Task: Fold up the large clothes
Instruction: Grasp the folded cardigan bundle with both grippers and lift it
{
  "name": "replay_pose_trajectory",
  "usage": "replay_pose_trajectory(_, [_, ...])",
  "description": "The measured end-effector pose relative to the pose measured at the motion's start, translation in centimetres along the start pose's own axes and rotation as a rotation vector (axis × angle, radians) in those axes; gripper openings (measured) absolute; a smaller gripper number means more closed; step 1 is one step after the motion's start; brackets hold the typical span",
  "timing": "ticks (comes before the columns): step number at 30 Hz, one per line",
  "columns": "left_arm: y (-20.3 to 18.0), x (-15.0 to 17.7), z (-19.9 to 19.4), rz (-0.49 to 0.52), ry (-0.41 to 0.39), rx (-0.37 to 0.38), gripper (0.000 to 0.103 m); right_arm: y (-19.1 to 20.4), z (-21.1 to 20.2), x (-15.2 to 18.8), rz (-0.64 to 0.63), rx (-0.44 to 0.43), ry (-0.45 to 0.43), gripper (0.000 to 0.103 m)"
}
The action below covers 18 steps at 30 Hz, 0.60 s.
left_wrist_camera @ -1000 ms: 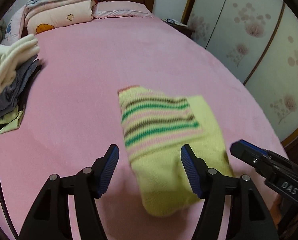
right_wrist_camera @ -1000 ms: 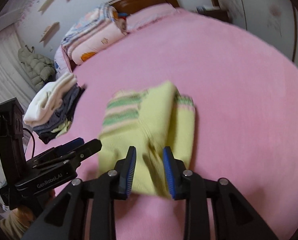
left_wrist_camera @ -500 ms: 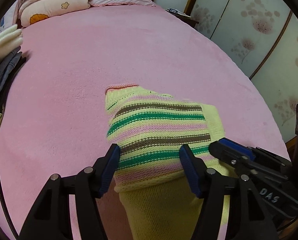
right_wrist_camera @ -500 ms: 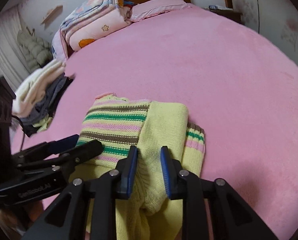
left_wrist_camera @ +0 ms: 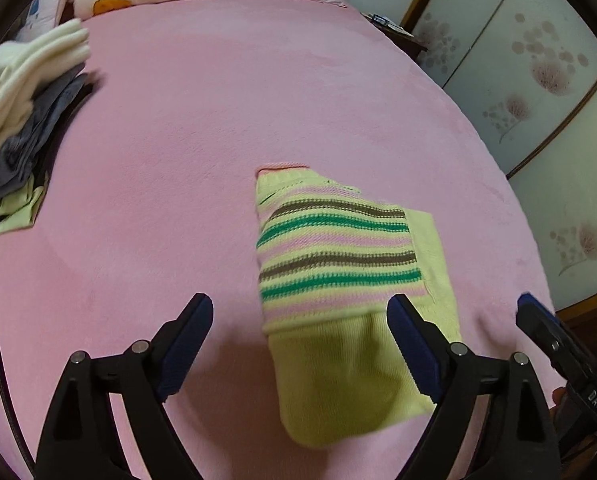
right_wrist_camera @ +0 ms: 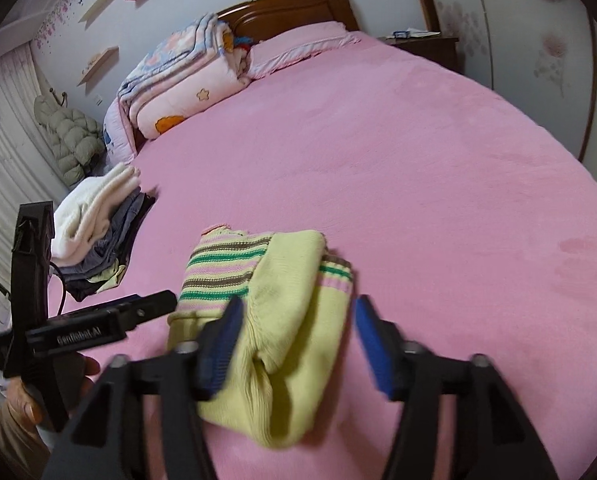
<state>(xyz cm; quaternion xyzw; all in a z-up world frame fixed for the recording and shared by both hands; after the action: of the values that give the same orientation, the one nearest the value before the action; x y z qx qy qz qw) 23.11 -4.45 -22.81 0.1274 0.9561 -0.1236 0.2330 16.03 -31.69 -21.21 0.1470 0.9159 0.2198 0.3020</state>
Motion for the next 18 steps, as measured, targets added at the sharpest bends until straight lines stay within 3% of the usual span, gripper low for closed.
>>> replay_pose_trajectory(5, [0.1,1.0,-1.3,0.019,-0.029,0.046,0.088,-1.2,-0.6,1.5,0.029,-0.008,0.011,0.078])
replay_pose_trajectory(10, [-0.9,2.2,-0.9,0.047,-0.035,0.132,0.089,-1.7,1.8,3.4,0.059,-0.019,0.178,0.078])
replay_pose_trajectory(12, [-0.8,2.6,0.0,0.018,-0.031,0.182,0.089,-1.6,2.6,3.7,0.069,-0.045,0.206,0.078])
replay_pose_trajectory(18, [0.1,3.0,4.0,-0.031,0.025,0.240,0.089,-1.8,6.8,3.8,0.123,-0.121,0.305,0.078])
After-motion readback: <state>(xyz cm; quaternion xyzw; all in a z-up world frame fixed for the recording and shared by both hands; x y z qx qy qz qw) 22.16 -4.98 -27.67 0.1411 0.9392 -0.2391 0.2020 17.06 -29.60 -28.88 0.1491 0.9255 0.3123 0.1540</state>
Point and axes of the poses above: each gripper's, at about its wrist camera, not at the fingertips, and z roughly the way its jaws point, y to its left, x to its underside, the point moved 5 cm from there along z, roughly the way its jaws point, and after that the axes turned 14 degrees about z, right-handed, at the moved point
